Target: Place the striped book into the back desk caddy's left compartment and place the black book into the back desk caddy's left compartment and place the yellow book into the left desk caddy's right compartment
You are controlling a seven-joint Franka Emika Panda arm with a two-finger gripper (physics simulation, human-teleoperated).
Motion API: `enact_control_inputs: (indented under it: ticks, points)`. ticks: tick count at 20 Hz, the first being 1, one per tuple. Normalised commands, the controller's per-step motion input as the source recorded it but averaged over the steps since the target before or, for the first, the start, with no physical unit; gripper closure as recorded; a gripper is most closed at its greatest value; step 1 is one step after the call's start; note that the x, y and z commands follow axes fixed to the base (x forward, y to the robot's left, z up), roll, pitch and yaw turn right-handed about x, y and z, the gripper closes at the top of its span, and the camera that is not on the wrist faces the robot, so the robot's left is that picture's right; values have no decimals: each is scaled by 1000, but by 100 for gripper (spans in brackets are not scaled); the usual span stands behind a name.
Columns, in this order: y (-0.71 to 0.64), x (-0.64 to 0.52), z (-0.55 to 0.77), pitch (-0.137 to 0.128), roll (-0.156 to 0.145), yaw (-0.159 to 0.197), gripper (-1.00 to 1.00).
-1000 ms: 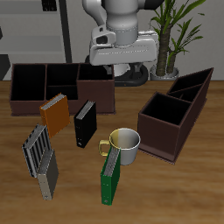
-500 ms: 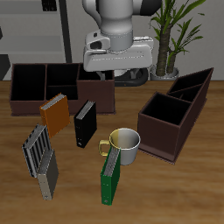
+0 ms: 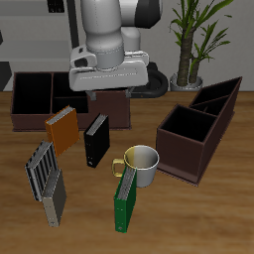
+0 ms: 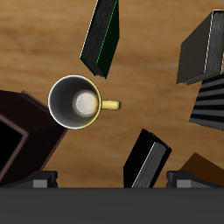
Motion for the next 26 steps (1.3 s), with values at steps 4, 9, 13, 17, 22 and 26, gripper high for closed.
enact_control_inputs:
  ticks: [4, 9, 13, 17, 22, 26]
  points:
    - [-726, 222, -48, 4, -22, -33, -100]
    - [-795, 298, -27, -26, -68, -52, -100]
    - [-638, 226, -62, -23, -105, -27, -100]
    - [-379, 120, -77, -35, -95, -38, -100]
    - [-218, 163, -59, -6, -14, 1, -100]
    - [-300, 145, -123, -12, -5, 20, -100]
